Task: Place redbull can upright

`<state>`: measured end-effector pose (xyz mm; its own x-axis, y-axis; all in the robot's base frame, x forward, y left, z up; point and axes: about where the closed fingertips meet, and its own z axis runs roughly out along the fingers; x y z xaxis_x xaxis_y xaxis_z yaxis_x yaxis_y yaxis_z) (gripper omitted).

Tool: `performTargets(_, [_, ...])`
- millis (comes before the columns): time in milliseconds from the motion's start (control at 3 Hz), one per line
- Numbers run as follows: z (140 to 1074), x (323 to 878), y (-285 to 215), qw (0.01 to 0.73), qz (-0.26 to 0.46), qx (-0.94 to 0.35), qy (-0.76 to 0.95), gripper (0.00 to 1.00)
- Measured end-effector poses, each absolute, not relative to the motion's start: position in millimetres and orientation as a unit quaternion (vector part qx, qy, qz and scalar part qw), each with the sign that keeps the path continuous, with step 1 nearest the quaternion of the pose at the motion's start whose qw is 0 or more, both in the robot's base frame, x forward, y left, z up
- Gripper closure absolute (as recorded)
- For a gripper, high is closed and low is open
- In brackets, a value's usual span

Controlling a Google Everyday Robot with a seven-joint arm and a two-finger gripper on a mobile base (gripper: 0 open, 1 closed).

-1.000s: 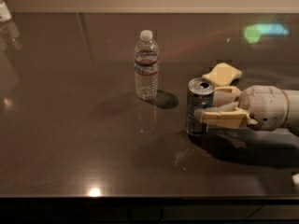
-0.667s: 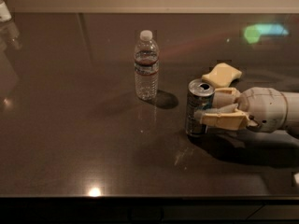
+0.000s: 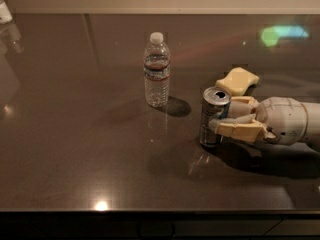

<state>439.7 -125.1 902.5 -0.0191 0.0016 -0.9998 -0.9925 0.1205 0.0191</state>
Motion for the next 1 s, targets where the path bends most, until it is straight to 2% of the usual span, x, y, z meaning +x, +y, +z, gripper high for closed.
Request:
performTargets(333, [898.3,440.4,-128.8,0.524,0.475,-0.461,0.537,0.12])
performTargets(667, [899.2,440.3,-126.5,0.523,0.475,-0.462,0.535,0.0])
performTargets(1000, [899.2,440.3,-126.4,0.523,0.475,-0.462,0.535,0.0])
